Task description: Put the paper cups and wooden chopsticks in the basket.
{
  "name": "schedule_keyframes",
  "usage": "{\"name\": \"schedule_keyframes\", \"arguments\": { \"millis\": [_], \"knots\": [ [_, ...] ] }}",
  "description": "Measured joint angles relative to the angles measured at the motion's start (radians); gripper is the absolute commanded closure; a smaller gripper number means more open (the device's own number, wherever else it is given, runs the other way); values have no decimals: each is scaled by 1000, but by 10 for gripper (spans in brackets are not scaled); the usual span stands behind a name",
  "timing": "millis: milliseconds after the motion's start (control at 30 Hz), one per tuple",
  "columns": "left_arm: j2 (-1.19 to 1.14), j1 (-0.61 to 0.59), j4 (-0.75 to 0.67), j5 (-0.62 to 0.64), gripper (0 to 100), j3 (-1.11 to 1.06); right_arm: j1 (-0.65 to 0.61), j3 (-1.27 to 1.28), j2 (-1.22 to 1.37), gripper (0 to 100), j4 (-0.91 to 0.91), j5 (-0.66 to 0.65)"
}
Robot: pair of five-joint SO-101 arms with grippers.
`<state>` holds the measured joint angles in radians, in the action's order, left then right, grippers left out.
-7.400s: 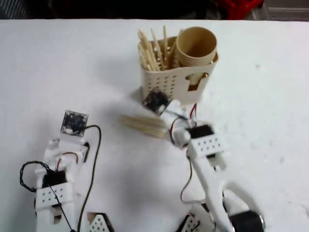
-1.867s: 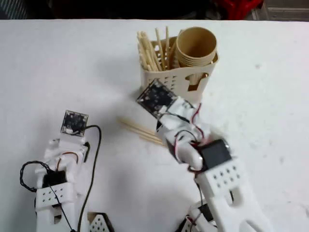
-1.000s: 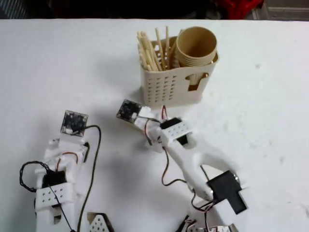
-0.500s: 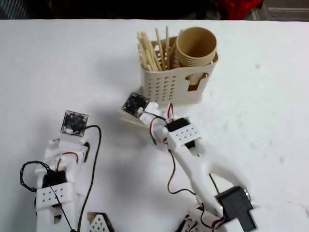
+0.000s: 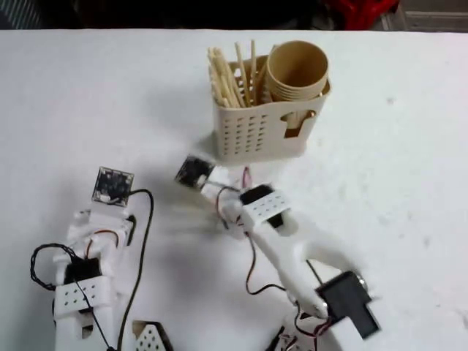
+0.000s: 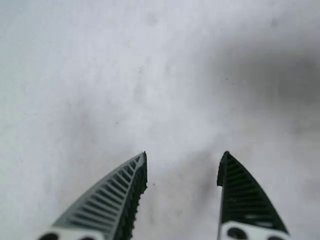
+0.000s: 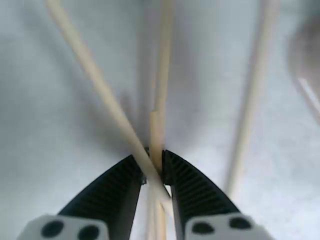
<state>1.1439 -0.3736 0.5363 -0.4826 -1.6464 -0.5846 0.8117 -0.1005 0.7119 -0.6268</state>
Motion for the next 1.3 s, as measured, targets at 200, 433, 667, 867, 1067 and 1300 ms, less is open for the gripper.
{"name": "schedule_keyframes", "arguments": {
  "millis": [200, 433, 667, 867, 1067, 1300],
  "knots": [
    [0, 0, 0, 0, 766, 0, -34, 0, 21, 820, -2, 0],
    [0, 0, 0, 0, 766, 0, -28, 2, -40, 864, 28, 0],
    [0, 0, 0, 0, 766, 0, 32, 2, -63, 865, 23, -12],
    [0, 0, 0, 0, 766, 0, 35, -18, 38, 916, -2, -40],
    [0, 0, 0, 0, 766, 0, 43, -52, 74, 982, -2, -40],
    [0, 0, 0, 0, 766, 0, 43, -55, 66, 982, 9, -40]
  ]
}}
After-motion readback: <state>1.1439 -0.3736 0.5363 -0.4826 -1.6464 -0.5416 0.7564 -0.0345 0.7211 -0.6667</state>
